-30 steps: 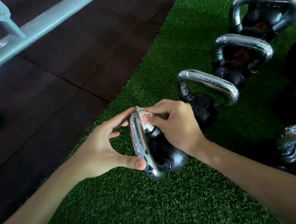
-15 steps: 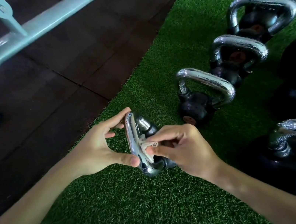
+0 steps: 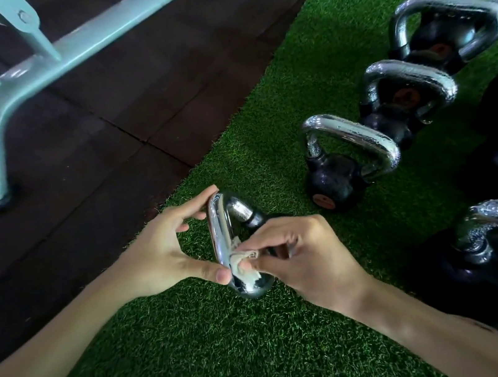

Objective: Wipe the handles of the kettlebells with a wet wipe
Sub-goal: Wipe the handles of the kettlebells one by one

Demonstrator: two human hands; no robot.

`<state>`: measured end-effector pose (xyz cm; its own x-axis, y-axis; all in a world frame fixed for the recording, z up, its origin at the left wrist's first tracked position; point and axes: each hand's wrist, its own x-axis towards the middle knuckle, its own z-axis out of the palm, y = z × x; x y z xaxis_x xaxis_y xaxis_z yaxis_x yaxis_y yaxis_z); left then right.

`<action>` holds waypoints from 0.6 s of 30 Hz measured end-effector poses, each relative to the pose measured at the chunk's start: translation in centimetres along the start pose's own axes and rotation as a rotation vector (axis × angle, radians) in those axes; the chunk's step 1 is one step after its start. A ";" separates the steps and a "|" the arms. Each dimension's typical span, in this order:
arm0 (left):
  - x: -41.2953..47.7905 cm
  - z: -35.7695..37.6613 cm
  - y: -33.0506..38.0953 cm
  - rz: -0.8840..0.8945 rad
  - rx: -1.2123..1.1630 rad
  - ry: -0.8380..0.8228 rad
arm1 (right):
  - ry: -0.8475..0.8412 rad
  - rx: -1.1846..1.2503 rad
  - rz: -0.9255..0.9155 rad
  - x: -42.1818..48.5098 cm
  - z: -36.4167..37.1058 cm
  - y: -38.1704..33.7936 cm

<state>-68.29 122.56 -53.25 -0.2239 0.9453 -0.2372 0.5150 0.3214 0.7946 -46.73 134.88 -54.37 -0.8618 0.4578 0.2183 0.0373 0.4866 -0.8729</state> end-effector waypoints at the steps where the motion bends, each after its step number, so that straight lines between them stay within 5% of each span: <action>1: 0.0 0.0 0.1 -0.003 0.008 0.002 | 0.022 -0.007 -0.014 0.2 0.1 0.0; 6: 0.0 -0.4 0.1 -0.035 0.030 -0.014 | -0.049 -0.140 0.008 -1.7 0.1 1.4; 12: -0.2 -0.4 0.0 -0.036 0.039 -0.012 | -0.547 -0.436 0.010 -1.0 -2.9 0.7; 18: 0.1 -0.1 0.8 0.014 0.049 -0.020 | -0.491 -0.202 0.204 2.0 -2.5 0.2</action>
<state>-67.95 122.94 -52.60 -0.2002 0.9505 -0.2378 0.5580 0.3101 0.7697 -47.15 137.71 -52.99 -0.9594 0.1810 -0.2164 0.2819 0.5798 -0.7645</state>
